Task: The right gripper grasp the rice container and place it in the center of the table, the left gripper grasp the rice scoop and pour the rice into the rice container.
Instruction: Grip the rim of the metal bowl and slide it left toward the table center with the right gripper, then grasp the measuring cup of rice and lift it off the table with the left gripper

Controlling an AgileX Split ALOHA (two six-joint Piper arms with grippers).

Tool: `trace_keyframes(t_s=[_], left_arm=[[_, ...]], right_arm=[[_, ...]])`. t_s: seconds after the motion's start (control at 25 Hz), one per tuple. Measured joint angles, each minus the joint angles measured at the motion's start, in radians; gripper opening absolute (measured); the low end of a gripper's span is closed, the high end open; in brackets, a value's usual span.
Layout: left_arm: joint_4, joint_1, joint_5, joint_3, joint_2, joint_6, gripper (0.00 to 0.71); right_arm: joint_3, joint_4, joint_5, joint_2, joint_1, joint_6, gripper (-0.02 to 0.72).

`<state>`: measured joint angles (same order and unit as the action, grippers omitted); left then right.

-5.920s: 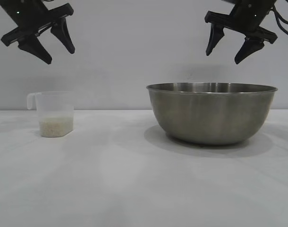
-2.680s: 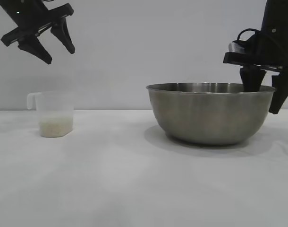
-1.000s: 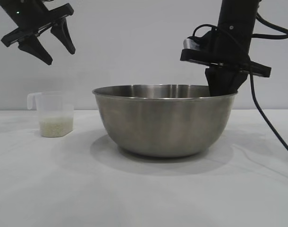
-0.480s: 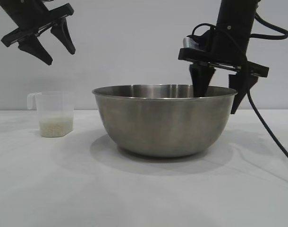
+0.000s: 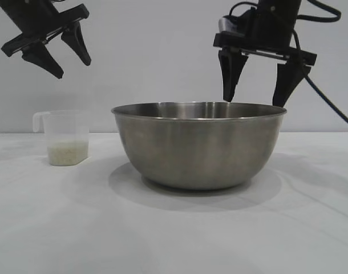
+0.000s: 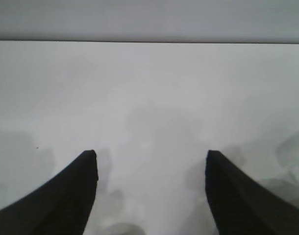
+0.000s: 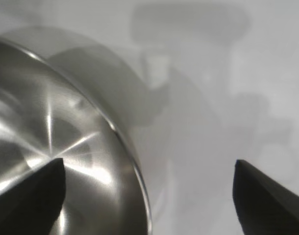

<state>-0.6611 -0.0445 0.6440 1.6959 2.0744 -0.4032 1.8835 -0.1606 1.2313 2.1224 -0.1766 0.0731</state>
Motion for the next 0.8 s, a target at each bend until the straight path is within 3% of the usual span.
trace_keyframes(t_s=[0.12, 0.32, 0.52, 0.8], left_arm=[[0.0, 0.0, 0.0, 0.0, 0.0, 0.0, 0.399], [0.0, 0.0, 0.0, 0.0, 0.0, 0.0, 0.399], [0.0, 0.0, 0.0, 0.0, 0.0, 0.0, 0.399], [0.0, 0.0, -0.002, 0.0, 0.0, 0.0, 0.399]], right_arm=[[0.0, 0.008, 0.0, -0.042, 0.054, -0.004, 0.564], [-0.039, 0.01, 0.001, -0.147, 0.11, -0.004, 0.568], [-0.162, 0.057, 0.008, -0.285, 0.128, -0.004, 0.568], [-0.363, 0.066, 0.01, -0.546, 0.127, -0.006, 0.568]])
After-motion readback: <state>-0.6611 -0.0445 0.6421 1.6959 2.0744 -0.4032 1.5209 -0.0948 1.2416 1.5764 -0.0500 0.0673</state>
